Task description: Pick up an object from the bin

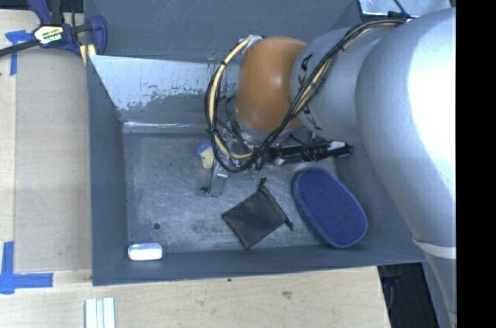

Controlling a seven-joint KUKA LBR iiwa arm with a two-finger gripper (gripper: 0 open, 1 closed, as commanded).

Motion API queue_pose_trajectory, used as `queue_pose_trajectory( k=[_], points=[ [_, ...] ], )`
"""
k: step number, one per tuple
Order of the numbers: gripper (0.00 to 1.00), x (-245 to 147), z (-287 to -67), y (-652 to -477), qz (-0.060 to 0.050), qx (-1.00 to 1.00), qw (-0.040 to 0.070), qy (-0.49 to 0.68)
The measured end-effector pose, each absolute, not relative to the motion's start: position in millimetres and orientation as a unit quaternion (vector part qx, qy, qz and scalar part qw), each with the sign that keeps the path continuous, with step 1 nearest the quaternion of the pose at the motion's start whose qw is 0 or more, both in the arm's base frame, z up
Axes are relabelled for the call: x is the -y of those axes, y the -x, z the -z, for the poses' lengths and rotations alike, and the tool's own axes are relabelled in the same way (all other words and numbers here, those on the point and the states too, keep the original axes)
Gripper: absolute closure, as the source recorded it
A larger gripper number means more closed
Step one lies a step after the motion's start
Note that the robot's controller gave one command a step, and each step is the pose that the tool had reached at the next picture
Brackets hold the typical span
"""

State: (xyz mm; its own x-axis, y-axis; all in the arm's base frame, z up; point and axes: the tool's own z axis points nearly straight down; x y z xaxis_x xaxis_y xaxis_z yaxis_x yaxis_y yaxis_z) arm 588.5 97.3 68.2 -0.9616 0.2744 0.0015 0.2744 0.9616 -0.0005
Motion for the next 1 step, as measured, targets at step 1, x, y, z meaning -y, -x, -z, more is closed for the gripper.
queue_pose_trajectory(
  k=[1],
  points=[
    [1.0, -97.6, -70.9, -590.4, 0.001, 0.99, -0.002, 0.139]
  ],
)
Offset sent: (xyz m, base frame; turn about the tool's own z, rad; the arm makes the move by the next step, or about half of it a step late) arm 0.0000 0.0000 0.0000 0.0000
